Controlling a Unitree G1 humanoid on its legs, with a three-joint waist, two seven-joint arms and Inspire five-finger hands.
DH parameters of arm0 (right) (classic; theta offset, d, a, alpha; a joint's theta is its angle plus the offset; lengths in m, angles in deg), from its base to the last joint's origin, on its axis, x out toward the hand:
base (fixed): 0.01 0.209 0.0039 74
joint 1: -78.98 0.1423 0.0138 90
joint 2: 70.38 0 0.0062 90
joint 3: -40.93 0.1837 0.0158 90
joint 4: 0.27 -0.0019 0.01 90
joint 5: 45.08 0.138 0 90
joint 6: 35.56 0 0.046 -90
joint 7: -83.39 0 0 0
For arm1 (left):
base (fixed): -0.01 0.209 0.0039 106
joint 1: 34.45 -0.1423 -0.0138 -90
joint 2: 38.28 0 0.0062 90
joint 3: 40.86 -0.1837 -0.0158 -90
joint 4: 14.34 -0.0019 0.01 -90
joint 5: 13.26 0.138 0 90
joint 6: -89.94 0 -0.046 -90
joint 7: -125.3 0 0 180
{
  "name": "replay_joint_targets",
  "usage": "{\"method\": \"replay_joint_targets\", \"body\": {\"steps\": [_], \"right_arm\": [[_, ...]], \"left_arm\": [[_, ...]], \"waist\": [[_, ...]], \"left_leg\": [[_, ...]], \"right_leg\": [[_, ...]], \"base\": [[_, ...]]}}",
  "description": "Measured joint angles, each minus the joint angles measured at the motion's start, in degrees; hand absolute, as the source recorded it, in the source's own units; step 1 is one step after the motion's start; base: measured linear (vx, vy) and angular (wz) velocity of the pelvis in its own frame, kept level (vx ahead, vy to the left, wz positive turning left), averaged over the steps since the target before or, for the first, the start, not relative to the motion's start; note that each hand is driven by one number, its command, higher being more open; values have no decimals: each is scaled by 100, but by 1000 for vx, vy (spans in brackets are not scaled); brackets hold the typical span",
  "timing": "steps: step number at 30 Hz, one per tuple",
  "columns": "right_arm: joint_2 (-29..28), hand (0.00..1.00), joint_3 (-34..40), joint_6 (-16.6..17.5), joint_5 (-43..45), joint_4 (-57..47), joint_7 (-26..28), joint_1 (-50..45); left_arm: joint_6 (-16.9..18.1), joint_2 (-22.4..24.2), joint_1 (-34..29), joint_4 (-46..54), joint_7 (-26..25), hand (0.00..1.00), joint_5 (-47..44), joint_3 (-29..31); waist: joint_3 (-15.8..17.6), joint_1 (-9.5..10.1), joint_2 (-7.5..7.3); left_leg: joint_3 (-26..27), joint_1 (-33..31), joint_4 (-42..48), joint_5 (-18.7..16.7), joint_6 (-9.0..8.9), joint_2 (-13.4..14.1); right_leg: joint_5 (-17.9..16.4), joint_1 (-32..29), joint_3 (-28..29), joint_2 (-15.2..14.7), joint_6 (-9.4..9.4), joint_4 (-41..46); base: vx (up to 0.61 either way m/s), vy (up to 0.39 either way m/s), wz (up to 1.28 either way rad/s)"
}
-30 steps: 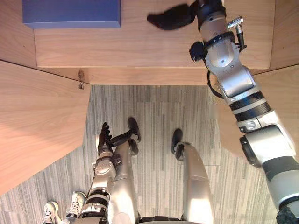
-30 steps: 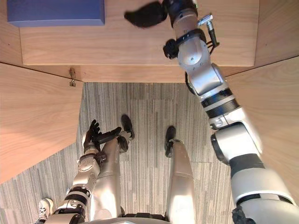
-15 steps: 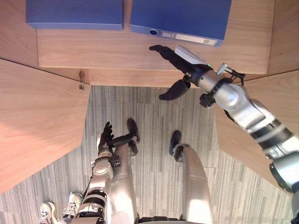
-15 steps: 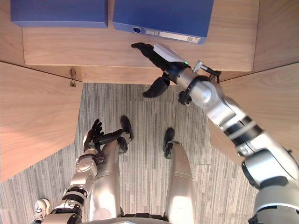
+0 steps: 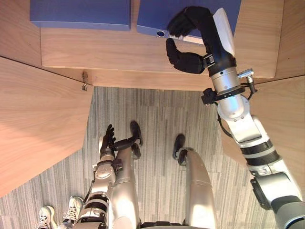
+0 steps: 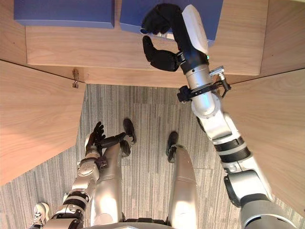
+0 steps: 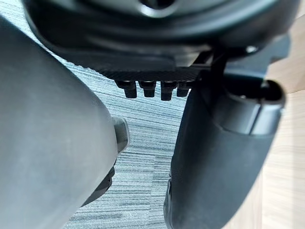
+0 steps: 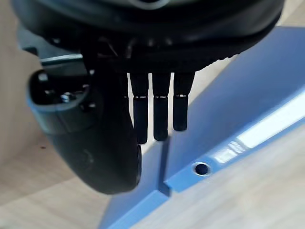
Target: Walk over to the cabinet, pick up the folder, carry it to the office cabinet, place the folder inside the office cabinet, then close the office cabinet door
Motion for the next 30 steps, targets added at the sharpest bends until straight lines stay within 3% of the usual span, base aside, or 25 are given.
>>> {"method": "replay_joint_targets", "body": {"steps": [11,19,30], "right_arm": [[-657,0,294,-558,-1201,859,-649,526],[-642,0,484,-814,-1339,1588,-842,1155],[-453,0,508,-900,-1683,2255,-1023,1810]], "left_arm": [[199,50,15,465,-270,100,-37,160],[264,36,45,549,-359,100,-173,342],[285,46,44,522,-443,100,-356,313]], "waist": [[5,107,5],[20,196,16],[36,201,21]], "left_leg": [[-76,-687,361,-28,-11,20],[-129,-1116,472,76,75,-8],[-120,-1220,450,75,32,-135]], "right_leg": [[-64,-702,10,-57,-14,476],[-65,-1121,-17,-108,-16,668],[-85,-1237,-48,-273,19,761]], "base": [[-19,-21,1],[-14,-13,2],[-3,-9,6]]}}
